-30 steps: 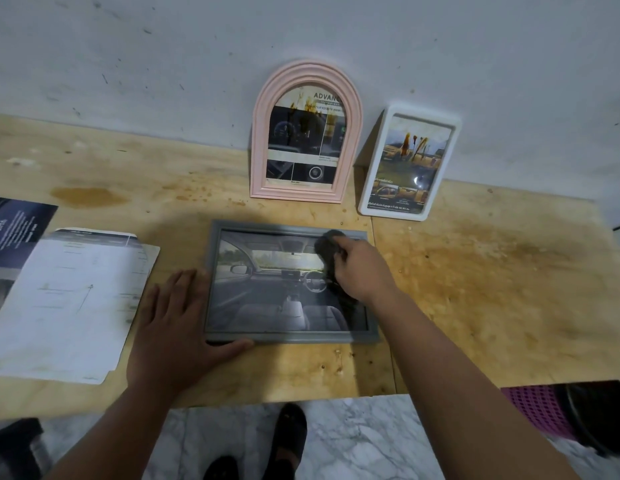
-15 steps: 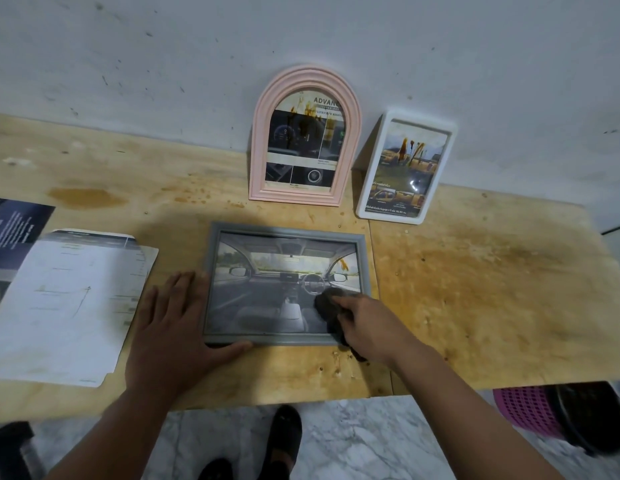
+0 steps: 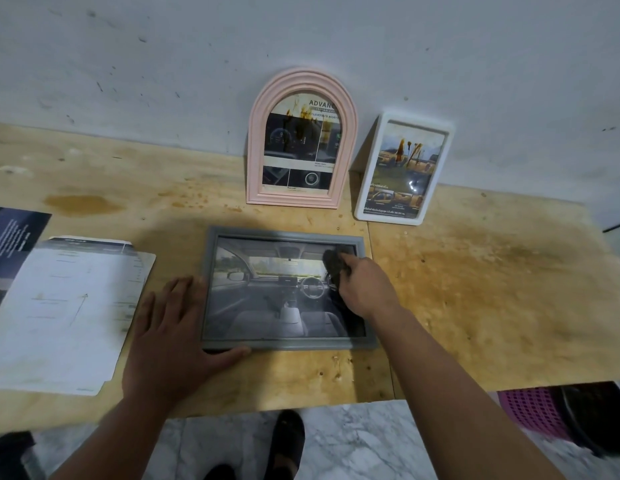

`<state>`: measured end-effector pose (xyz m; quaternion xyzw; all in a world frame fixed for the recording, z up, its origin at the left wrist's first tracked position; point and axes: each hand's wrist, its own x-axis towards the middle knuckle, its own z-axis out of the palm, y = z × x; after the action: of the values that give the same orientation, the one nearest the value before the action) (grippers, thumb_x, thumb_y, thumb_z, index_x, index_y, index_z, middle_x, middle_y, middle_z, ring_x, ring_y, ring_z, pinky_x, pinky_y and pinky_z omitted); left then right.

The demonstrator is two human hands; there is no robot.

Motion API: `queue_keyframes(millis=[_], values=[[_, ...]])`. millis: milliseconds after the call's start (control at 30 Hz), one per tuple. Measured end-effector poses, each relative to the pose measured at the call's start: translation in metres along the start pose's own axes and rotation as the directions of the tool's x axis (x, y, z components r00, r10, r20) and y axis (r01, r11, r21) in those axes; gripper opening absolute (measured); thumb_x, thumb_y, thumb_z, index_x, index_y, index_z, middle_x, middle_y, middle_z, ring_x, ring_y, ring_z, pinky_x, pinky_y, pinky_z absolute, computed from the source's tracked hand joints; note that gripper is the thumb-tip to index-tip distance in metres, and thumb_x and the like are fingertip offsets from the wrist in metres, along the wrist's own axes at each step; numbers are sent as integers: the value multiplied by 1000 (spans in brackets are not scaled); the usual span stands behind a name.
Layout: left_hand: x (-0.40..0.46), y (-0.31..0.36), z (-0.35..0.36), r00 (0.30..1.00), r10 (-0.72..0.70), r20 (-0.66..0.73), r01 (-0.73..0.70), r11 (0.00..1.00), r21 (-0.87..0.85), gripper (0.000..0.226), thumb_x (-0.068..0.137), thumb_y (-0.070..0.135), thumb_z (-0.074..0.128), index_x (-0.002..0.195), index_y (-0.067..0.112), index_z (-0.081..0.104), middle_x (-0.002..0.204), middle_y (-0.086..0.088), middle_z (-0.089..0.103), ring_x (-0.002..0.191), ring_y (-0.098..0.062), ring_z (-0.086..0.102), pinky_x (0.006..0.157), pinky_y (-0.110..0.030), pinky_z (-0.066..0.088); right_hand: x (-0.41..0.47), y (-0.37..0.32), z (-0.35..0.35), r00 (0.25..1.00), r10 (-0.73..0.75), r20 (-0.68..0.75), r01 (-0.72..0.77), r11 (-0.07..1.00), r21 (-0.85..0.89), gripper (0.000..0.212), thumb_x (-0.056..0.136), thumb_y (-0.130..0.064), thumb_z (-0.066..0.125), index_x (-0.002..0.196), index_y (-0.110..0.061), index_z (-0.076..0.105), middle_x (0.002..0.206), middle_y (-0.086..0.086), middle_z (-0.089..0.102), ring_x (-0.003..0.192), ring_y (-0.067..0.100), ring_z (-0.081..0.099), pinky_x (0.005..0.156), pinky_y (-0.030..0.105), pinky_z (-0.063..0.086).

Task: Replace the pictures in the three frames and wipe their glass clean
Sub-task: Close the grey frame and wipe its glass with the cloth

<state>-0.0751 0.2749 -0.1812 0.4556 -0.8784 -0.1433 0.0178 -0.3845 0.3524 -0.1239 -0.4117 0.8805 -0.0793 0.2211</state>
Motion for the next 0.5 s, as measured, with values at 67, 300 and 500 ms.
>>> queue_keyframes(millis=[67,300,500], values=[[0,0,1,1000,-1,1,1,1000,1,132,66,104,40,162,14,25,166,-12,29,157,-29,20,128,-53,15,-1,3,-2,1000,1,8,-1,1000,-25,43,102,-21,43,143,-20,57,126,17,64,103,37,64,86,43,56],[0,0,-1,1000,4,2,-4,1000,-3,133,65,104,41,162,13,26,166,-13,28,157,-30,20,128,-53,15,-13,6,-5,999,10,52,-9,1000,-16,40,102,-19,43,138,-20,60,119,17,68,98,34,64,81,40,56],[0,-1,-1,1000,6,7,-6,1000,-3,134,65,104,41,162,13,27,166,-14,29,156,-31,22,128,-53,15,-29,4,-12,991,36,127,-29,998,-56,40,102,-17,44,139,-16,59,120,17,68,102,33,64,79,35,53]])
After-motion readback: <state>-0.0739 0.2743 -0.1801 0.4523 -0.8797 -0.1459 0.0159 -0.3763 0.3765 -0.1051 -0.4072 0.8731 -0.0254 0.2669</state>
